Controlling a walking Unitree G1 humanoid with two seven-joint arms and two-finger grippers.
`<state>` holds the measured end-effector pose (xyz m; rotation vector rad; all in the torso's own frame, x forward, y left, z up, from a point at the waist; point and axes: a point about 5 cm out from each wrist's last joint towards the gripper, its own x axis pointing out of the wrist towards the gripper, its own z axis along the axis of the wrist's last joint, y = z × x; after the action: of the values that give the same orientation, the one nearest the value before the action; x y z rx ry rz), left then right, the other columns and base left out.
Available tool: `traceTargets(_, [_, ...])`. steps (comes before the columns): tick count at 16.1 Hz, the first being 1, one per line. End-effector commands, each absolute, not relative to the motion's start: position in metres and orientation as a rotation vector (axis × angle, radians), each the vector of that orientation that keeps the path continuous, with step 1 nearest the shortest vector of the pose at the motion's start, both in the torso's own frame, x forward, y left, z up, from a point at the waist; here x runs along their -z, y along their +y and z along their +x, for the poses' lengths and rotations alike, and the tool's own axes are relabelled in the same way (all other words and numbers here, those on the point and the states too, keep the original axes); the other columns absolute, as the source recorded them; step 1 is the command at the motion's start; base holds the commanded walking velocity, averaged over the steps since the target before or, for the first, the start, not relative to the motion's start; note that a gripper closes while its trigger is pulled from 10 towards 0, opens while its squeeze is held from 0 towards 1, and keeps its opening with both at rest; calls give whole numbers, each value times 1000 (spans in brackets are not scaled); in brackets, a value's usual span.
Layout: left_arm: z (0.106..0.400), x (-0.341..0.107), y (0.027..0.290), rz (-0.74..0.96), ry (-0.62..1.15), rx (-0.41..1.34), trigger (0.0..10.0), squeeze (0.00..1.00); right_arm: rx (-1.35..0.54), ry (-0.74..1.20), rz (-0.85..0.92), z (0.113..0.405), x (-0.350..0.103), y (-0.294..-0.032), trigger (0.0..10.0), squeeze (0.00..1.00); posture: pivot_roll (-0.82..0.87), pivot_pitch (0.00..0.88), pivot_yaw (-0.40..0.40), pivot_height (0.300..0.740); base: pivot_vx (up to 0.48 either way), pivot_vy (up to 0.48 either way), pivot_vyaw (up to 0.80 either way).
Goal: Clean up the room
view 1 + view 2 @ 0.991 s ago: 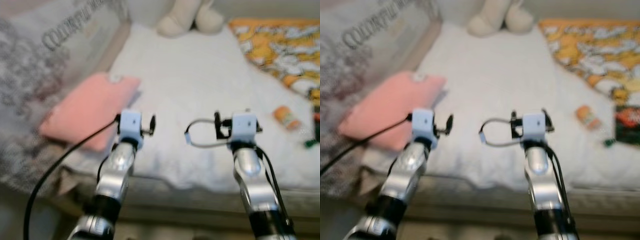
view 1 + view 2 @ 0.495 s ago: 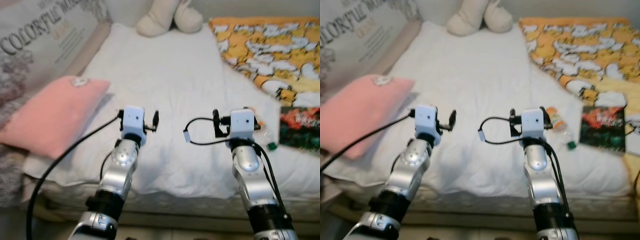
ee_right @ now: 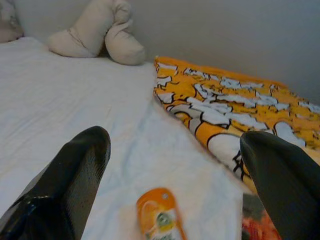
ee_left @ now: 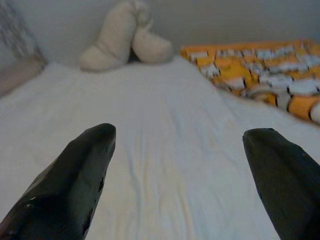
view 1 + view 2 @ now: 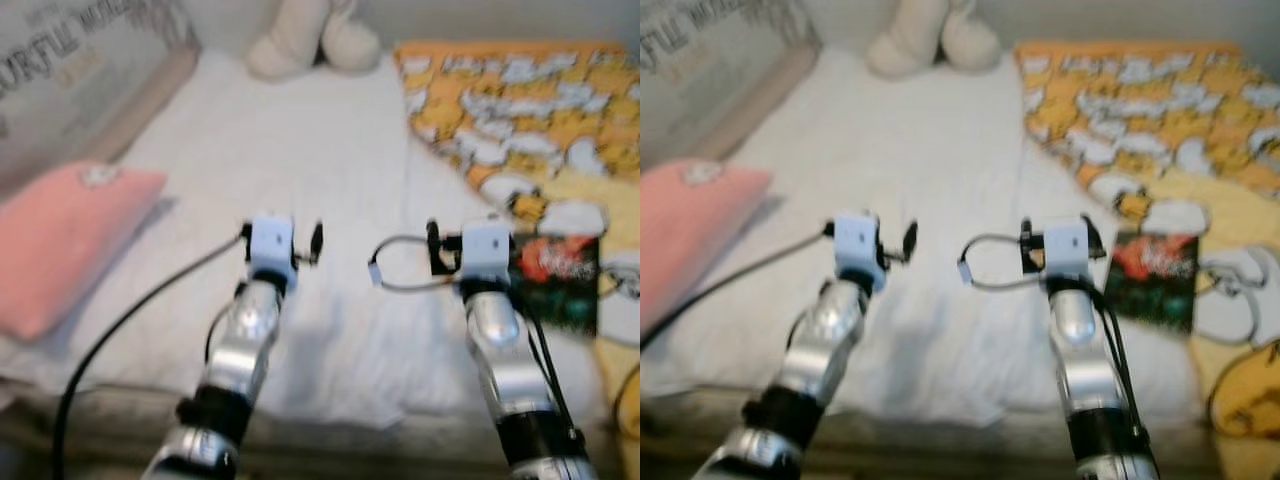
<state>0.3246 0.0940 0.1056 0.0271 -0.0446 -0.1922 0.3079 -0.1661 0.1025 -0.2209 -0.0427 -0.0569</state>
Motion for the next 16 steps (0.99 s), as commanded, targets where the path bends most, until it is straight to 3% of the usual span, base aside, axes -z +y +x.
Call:
traceTargets(1, [325, -105, 105, 42, -46, 167, 10000, 0, 32, -49, -208, 308, -102, -158, 10000, 0, -194, 8, 84, 731, 274, -390, 0])
traceTargets(7, [321, -102, 100, 43, -45, 191, 10000, 0, 48, -47, -195, 311, -102, -159, 10000, 0, -185, 13, 85, 731, 259, -401, 0])
traceTargets(10, [325, -109, 112, 61, -66, 121, 10000, 0, 66, 55, -169, 325, -108, -158, 10000, 0, -173, 27, 87, 731, 151, 0, 0])
traceTargets(11, [326, -117, 112, 70, -88, 123, 10000, 0, 79, 167, -164, 337, -110, -154, 10000, 0, -167, 30, 86, 731, 0, 0, 0])
traceTargets(16, [326, -141, 101, 146, -190, 146, 10000, 0, 66, 337, -89, 354, -115, -139, 10000, 0, -147, 30, 77, 731, 0, 0, 0])
